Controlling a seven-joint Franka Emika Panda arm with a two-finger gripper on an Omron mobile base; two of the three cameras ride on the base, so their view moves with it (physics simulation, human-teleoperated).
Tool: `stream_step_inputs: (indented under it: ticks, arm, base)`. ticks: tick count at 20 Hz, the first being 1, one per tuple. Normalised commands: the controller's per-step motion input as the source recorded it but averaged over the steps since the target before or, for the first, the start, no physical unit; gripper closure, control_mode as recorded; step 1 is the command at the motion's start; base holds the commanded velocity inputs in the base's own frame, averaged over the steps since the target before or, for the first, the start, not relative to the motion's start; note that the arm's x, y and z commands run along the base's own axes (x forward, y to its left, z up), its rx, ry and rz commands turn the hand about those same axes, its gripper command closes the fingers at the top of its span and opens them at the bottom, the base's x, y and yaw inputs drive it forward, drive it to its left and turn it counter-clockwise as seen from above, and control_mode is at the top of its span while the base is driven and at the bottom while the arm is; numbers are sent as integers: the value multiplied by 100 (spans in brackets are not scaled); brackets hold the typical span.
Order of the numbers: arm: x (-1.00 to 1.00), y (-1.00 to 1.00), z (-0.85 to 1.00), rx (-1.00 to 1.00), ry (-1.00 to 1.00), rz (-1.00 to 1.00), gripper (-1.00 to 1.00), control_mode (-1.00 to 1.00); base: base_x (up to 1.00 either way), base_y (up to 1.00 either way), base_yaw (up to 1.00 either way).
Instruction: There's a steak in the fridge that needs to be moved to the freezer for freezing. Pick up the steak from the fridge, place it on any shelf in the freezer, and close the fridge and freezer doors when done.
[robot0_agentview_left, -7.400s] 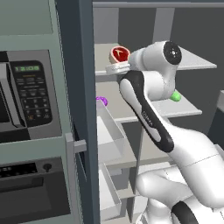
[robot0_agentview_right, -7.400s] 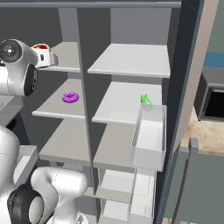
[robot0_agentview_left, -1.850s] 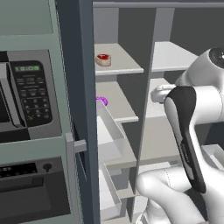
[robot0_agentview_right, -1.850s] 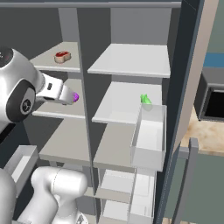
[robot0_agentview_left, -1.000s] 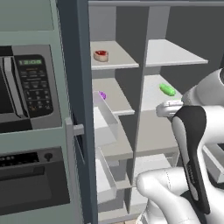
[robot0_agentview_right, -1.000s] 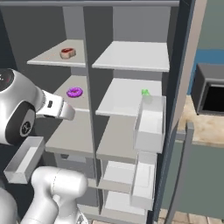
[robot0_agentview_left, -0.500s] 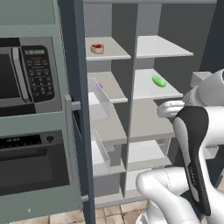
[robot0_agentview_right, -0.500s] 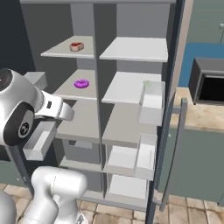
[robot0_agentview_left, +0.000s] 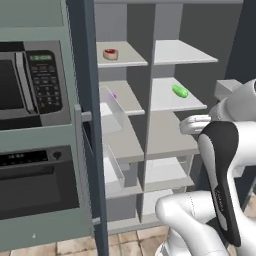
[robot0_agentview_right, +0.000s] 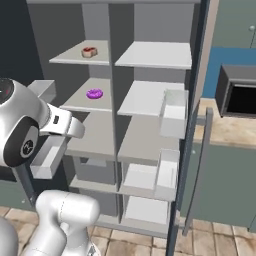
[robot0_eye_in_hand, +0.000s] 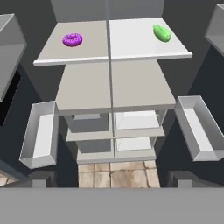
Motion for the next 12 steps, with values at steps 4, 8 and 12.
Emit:
stream_step_inputs:
  ticks: [4, 8, 12]
  arm:
    - [0, 0, 0, 0, 0, 0, -100, 100]
    - [0, 0, 0, 0, 0, 0, -100, 100]
    - [0, 0, 0, 0, 0, 0, -100, 100]
  base:
    - [29, -1, 0]
    - [-39, -36, 0]
    - [-30, -24, 1]
